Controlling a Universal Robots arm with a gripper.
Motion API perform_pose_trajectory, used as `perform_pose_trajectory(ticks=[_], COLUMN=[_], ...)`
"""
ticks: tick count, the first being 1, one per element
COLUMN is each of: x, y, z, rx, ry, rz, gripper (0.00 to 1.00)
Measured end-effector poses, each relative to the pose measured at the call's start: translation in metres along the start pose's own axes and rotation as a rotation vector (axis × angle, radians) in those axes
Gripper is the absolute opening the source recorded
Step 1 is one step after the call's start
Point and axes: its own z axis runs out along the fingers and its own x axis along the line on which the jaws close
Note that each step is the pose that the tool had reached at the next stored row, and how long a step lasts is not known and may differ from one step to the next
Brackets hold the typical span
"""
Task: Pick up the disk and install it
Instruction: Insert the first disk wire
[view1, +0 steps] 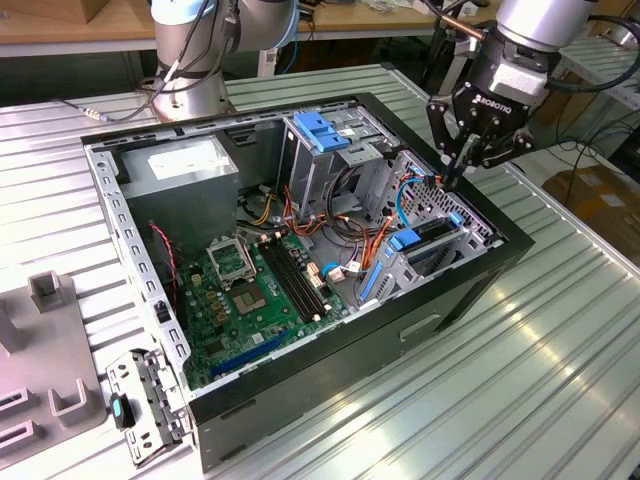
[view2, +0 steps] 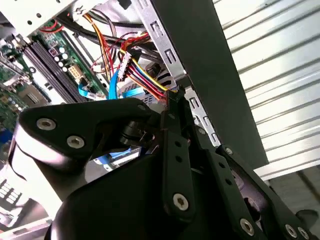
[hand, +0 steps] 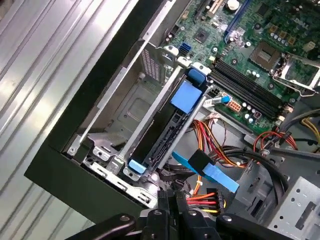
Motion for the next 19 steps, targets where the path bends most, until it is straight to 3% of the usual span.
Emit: perform_pose_trajectory(ticks=[2,3,7,10,19], x=[0.0,0.0,0.0,0.0,0.0], y=[0.0,0.0,0.0045,0.0047,0.0046], z=[0.0002,0.0001,0.0004,0.0005,0.0011], rx=[-0.0014,-0.0019,-0.0019,-0.0025,-0.0036], ry=[-0.0054,-0.0068,-0.0071,-0.0097,-0.0137], rz=[0.099,0.125,0.13,0.176,0.249], gripper=[0.17,0.17,0.17,0.17,0.17])
